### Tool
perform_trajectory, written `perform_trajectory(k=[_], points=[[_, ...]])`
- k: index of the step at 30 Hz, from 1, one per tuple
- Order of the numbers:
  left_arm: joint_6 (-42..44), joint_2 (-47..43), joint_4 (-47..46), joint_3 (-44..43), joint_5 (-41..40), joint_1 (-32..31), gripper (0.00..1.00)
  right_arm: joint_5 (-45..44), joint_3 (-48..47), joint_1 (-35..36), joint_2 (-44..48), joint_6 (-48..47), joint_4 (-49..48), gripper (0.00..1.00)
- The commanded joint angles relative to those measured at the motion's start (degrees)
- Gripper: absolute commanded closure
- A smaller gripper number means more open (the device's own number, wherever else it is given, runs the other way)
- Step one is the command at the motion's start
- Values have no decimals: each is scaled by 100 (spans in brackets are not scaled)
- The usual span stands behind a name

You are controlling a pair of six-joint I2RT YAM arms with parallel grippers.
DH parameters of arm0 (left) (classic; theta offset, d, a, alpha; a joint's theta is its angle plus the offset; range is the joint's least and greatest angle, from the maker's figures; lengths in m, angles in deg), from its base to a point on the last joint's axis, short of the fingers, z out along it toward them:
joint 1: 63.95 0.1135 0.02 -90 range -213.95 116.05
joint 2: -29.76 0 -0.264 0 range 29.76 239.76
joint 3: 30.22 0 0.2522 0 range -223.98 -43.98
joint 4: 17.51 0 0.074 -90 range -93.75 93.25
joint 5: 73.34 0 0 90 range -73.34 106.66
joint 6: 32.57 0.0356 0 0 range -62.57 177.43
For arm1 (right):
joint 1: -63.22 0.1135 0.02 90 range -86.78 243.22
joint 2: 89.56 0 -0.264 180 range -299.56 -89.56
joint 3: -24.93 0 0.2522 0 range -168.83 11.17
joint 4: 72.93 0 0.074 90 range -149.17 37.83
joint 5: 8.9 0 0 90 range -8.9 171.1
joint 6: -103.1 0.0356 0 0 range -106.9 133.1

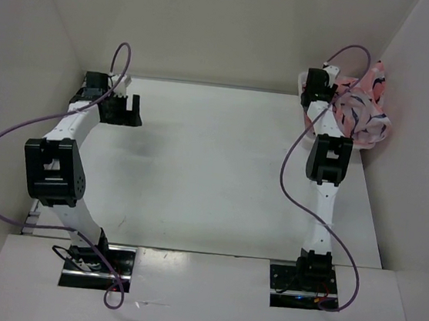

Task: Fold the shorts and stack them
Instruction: Grab the shorts from the pile

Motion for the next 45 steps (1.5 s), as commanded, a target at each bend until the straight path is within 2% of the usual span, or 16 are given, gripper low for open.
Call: perform_trajectory(k=[1,11,15,16,22,26,32,35,45], points=[[21,78,66,-362,20,12,1,1,-368,-15,-244,213,128,39],[21,254,181,-521,-112,-41,1,-200,-720,-181,-657,143,128,39],[21,359,181,-626,-112,-41,1,-261,-720,-182,-710,143,128,82],[21,359,181,-627,-112,-41,1,-262,-720,-182,-710,143,128,99],[21,359,181,-688,-59,-41,1,-253,-1194,-182,-351,11,198,100],[21,193,128,-635,108,-41,1,-191,-1133,-129,98,99,330,100],[21,-202,-57,-443,319,-41,1,-279,-913,-77,607,187,453,100],[21,-413,-110,-320,424,-41,1,27,-791,-24,897,406,593,100],[21,-1178,-215,208,477,-41,1,231,229,-24,1882,732,875,100]])
